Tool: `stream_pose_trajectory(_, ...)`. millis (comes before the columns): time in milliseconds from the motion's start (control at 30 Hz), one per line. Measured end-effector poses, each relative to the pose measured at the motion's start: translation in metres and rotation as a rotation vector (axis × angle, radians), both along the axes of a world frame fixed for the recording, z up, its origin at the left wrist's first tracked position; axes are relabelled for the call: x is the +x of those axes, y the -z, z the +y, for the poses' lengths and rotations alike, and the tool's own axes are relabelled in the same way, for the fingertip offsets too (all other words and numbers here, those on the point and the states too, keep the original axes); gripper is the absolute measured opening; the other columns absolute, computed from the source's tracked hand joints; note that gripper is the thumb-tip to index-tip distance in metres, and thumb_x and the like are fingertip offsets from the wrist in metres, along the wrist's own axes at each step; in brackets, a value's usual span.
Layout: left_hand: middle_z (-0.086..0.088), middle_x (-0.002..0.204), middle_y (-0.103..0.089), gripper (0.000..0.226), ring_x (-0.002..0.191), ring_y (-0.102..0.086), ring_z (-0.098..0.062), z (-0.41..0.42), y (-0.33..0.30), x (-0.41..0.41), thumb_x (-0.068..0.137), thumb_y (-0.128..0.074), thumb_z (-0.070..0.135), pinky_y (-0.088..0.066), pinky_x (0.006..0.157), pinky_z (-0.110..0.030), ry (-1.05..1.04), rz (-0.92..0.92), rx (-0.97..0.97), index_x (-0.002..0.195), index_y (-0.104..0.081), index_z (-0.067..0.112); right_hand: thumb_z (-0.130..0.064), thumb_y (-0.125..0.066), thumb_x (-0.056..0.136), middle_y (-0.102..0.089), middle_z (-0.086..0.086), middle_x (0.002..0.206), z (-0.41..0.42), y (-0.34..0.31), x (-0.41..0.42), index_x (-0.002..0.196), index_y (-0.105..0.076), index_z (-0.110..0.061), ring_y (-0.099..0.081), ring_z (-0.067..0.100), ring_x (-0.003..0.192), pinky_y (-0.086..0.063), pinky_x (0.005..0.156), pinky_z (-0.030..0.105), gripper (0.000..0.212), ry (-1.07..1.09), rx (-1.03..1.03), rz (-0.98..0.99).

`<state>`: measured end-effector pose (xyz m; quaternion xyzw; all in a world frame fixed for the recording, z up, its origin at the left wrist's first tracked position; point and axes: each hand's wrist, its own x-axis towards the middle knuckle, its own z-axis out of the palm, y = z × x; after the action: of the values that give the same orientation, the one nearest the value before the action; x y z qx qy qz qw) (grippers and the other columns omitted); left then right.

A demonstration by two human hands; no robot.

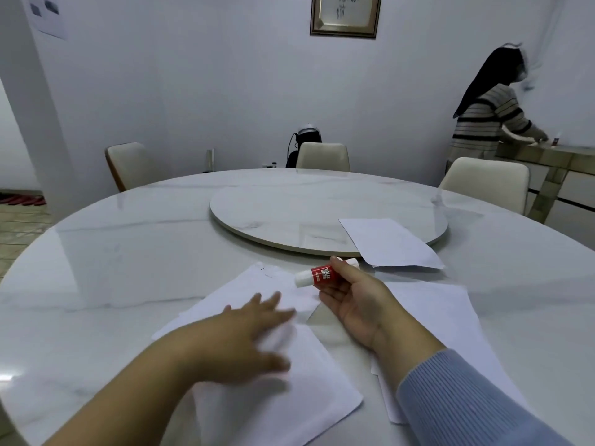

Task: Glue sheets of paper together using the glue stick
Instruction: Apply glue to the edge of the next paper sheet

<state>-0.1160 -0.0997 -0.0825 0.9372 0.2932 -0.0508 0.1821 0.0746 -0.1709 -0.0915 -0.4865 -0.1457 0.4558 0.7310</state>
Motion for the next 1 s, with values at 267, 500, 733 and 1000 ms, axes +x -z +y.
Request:
stream_pose_trajectory(267,0.008,0.159,0.017,0.069,0.145,0.017,-0.013,0.000,0.019,0.020,0.093,-0.023,0.055,0.009,0.119,-0.036,-0.056,0.065,0.134,0.149,0.008,0.031,-0.015,-0.066,0.088,-0.070,0.005,0.090,-0.003,0.004,-0.004,0.097,-0.066,-0.016,-0.066,0.014,0.076,-0.051,0.074,0.027,0.009,0.013,0.060,-0.382)
stream_pose_trajectory(500,0.010,0.159,0.014,0.059,0.146,0.015,-0.011,-0.002,0.031,0.022,0.097,-0.013,0.046,0.007,0.119,-0.035,-0.097,-0.026,0.213,0.150,0.008,0.029,-0.014,-0.071,0.083,-0.074,-0.010,0.090,-0.005,0.008,-0.016,0.094,-0.069,-0.027,-0.067,-0.005,0.083,-0.048,0.072,0.008,0.017,-0.104,-0.002,-0.865)
stream_pose_trajectory(733,0.009,0.159,0.013,0.057,0.146,0.013,-0.010,0.001,0.029,0.023,0.099,-0.013,0.041,0.008,0.118,-0.035,-0.105,-0.012,0.202,0.150,0.007,0.027,-0.018,-0.062,0.065,-0.075,0.000,0.074,-0.026,-0.016,-0.015,0.072,-0.069,-0.019,-0.069,0.015,0.075,-0.053,0.066,0.033,0.010,-0.157,-0.076,-1.065)
stream_pose_trajectory(1000,0.010,0.159,0.014,0.064,0.145,0.015,-0.010,0.000,0.027,0.021,0.096,-0.015,0.051,0.008,0.120,-0.035,-0.095,0.002,0.182,0.150,0.008,0.027,-0.008,-0.054,0.053,-0.065,0.018,0.068,-0.048,-0.038,-0.016,0.061,-0.069,-0.012,-0.054,0.030,0.061,-0.039,0.043,0.019,0.018,-0.967,-0.156,-0.909)
